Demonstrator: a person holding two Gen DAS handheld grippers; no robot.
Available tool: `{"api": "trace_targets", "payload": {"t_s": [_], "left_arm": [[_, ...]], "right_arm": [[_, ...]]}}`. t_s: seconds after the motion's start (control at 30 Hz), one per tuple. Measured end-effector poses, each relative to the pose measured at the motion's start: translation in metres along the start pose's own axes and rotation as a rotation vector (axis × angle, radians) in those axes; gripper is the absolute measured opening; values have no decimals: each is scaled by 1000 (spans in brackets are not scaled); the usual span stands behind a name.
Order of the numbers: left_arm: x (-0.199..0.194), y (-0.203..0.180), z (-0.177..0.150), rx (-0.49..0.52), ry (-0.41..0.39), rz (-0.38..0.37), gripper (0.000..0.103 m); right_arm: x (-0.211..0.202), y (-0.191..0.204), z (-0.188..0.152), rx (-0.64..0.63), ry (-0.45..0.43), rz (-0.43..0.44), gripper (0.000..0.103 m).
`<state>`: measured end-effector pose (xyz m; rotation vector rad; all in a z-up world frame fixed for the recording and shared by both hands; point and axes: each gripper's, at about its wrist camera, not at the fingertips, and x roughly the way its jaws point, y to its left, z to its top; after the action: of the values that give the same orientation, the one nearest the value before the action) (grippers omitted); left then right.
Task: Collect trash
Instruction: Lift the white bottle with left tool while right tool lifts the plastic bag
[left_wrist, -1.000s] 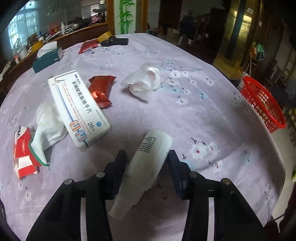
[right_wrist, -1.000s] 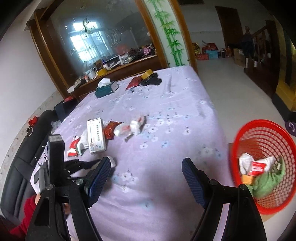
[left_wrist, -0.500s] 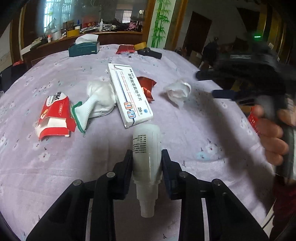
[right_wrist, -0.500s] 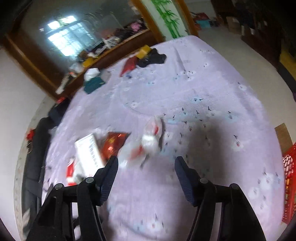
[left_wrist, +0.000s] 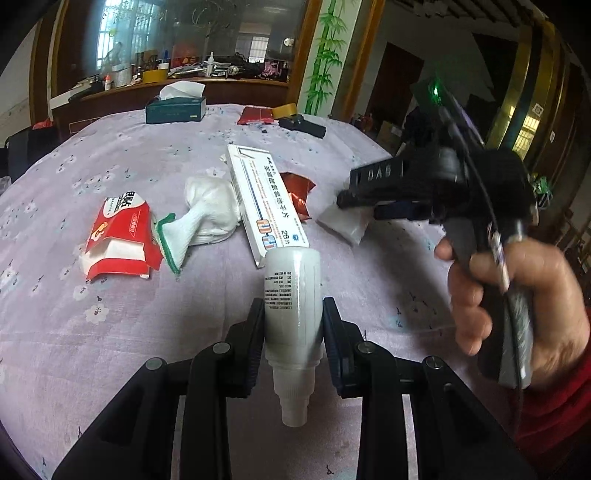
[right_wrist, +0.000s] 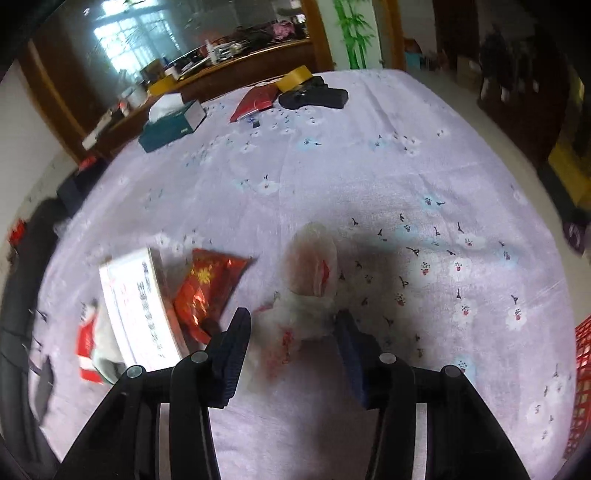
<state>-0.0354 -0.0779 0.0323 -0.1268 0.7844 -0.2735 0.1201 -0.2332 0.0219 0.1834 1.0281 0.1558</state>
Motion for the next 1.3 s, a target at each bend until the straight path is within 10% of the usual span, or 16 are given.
{"api": "trace_targets", "payload": {"t_s": [1.3], "left_arm": [[3,12,3,-85,1,54,29]], "right_arm": [[-38,24,-24,-170,-312,43,42]]}}
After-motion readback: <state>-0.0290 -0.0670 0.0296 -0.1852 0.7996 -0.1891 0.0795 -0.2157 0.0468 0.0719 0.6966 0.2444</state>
